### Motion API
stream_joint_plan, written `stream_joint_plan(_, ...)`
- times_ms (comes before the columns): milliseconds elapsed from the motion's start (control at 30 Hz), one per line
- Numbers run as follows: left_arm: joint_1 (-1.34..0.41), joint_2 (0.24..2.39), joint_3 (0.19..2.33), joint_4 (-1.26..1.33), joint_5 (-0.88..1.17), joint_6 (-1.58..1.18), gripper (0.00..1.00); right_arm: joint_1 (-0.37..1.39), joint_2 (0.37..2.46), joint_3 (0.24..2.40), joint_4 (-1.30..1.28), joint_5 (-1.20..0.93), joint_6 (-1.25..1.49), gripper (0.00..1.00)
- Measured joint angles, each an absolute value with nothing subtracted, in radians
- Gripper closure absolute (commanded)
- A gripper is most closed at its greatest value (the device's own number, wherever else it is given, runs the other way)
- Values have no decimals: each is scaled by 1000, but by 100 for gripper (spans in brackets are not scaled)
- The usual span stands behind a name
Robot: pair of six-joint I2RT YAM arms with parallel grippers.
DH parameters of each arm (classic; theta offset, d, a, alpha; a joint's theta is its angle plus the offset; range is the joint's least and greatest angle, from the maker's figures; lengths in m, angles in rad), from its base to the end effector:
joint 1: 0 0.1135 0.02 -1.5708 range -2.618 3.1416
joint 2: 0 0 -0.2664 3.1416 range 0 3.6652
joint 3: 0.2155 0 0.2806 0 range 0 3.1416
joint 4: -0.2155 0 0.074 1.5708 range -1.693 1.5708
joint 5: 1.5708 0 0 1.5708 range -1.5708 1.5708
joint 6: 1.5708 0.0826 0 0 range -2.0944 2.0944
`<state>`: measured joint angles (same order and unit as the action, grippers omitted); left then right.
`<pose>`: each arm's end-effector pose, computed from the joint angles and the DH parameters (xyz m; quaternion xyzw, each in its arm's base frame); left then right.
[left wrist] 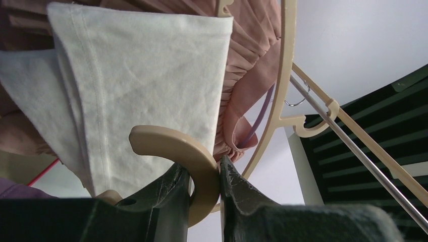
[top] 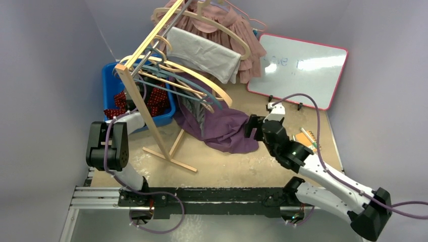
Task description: Remove the skirt from the hanger
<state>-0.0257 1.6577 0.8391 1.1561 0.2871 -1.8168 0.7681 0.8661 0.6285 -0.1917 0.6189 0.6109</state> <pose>0.4181 -0.0341 0.2705 -0.3738 0.4489 -0.6930 0.4225 0.2177 0.1437 0.2514 0.1011 0.8120 0.1296 0.5601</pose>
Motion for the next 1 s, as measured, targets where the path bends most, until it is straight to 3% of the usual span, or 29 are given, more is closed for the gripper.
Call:
stream_joint_plan(167,-25,1624,837,1137,281,-1810,100,729,804,654,-43,292,370,1)
stream_joint_plan(333,-25,1610,836,1129,281,-1802,100,509,975,775,121,-181,323,4)
stream_joint_plan(433,-27,1609,828,1128,279,-1795,100,465,1071,780,177,-365,328,12)
stream_joint_plan(533,-28,1609,817,1127,278,-1794,100,471,1189,831,187,-513,322,10)
stream_joint_plan(700,-28,1608,807,1128,273,-1791,100,496,1265,875,236,-585,323,14)
stream_joint_plan(900,-34,1608,807,1128,273,-1787,100,576,1377,1022,242,-528,320,16)
stream_joint_plan(1000,-36,1608,807,1127,273,-1786,100,655,1435,1078,248,-471,318,24)
